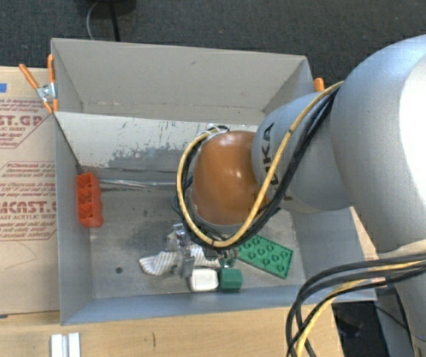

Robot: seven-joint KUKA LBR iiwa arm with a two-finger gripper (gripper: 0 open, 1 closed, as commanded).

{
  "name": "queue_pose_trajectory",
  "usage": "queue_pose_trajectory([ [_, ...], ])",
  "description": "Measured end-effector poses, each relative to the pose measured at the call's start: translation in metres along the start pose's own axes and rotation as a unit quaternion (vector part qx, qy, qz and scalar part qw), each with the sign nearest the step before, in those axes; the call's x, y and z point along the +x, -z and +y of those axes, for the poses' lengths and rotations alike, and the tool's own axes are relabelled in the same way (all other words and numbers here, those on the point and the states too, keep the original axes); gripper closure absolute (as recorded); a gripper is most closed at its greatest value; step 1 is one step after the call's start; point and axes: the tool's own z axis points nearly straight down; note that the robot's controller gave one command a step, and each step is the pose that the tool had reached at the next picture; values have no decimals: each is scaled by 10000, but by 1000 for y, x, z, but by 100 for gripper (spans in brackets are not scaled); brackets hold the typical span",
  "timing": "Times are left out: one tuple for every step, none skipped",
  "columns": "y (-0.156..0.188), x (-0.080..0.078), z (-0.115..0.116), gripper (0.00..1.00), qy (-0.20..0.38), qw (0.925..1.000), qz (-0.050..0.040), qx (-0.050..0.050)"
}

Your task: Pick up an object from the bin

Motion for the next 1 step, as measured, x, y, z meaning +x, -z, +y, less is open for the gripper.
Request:
queue_pose_trajectory([
  [0,0,0,100,-1,10000,0,-1],
])
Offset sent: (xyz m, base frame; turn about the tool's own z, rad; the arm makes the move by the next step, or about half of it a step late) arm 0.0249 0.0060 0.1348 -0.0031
